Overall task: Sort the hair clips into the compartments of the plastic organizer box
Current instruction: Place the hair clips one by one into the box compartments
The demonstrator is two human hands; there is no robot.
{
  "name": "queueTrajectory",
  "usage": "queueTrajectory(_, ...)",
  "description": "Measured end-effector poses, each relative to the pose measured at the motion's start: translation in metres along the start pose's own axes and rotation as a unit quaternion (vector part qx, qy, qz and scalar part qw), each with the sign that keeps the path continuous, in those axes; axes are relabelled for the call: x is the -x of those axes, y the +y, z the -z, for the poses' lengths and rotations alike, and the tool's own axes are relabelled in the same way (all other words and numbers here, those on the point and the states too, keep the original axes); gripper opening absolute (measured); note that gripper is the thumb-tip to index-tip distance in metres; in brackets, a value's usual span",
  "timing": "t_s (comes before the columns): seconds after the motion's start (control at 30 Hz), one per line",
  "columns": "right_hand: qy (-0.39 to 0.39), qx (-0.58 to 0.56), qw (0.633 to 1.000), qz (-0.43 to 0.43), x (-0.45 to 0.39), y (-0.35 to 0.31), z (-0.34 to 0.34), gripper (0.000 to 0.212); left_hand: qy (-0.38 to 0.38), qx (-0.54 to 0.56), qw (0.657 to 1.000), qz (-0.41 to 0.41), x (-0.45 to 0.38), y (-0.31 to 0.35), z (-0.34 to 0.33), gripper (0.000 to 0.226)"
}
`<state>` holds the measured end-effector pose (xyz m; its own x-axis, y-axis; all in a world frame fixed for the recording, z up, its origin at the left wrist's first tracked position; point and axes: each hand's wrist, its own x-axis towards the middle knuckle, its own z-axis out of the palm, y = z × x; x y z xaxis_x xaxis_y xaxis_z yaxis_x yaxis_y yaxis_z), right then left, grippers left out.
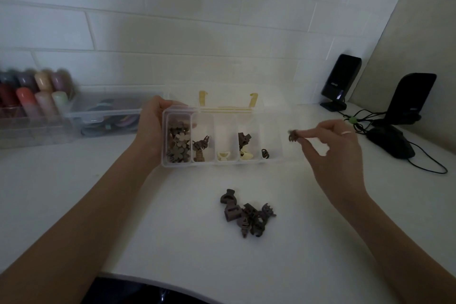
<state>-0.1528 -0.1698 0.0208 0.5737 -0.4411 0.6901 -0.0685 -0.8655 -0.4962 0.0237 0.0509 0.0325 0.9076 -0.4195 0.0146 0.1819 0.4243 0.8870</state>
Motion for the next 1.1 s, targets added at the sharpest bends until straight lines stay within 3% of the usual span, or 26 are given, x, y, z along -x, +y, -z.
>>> queueTrajectory(0.17, -0.048, 0.092, 0.990, 0.093, 0.004, -0.002, -0.005, 0.013, -0.004, 0.005, 1.000, -0.003, 0.001, 0.001, -0.001, 0.021)
queueTrajectory(0.27, -0.057, 0.093, 0.989, 0.095, 0.004, -0.003, -0.007, 0.017, -0.004, -0.003, 1.000, -0.005, 0.001, 0.001, -0.001, 0.018)
queueTrajectory(0.4, -0.029, 0.040, 0.985, 0.166, 0.008, -0.022, 0.004, 0.018, 0.001, -0.006, 1.000, 0.001, -0.002, 0.000, 0.002, 0.026)
queueTrajectory(0.47, -0.152, -0.042, 0.974, 0.163, 0.010, -0.034, 0.010, 0.017, -0.004, -0.009, 1.000, 0.001, -0.003, -0.001, 0.003, 0.027)
queueTrajectory(0.53, -0.341, -0.104, 0.926, 0.121, 0.011, -0.041, 0.013, 0.013, -0.003, -0.007, 1.000, 0.001, -0.002, -0.001, 0.002, 0.027)
queueTrajectory(0.6, -0.466, -0.084, 0.874, 0.106, 0.013, -0.041, 0.012, 0.008, -0.003, -0.001, 1.000, -0.002, -0.002, -0.001, 0.002, 0.026)
queueTrajectory(0.77, -0.563, -0.038, 0.825, -0.013, 0.010, -0.040, 0.014, 0.022, 0.000, -0.003, 1.000, 0.001, -0.002, -0.001, 0.002, 0.025)
queueTrajectory(0.83, -0.573, -0.045, 0.818, -0.029, 0.009, -0.041, 0.015, 0.024, 0.000, -0.004, 1.000, 0.002, -0.002, -0.001, 0.002, 0.024)
queueTrajectory(0.93, -0.539, -0.080, 0.838, -0.019, 0.011, -0.043, 0.012, 0.023, -0.003, 0.004, 1.000, 0.003, -0.001, -0.001, 0.000, 0.021)
queueTrajectory(1.1, -0.376, -0.212, 0.902, -0.014, 0.016, -0.046, 0.004, 0.012, -0.006, -0.006, 1.000, 0.003, 0.000, 0.000, 0.001, 0.022)
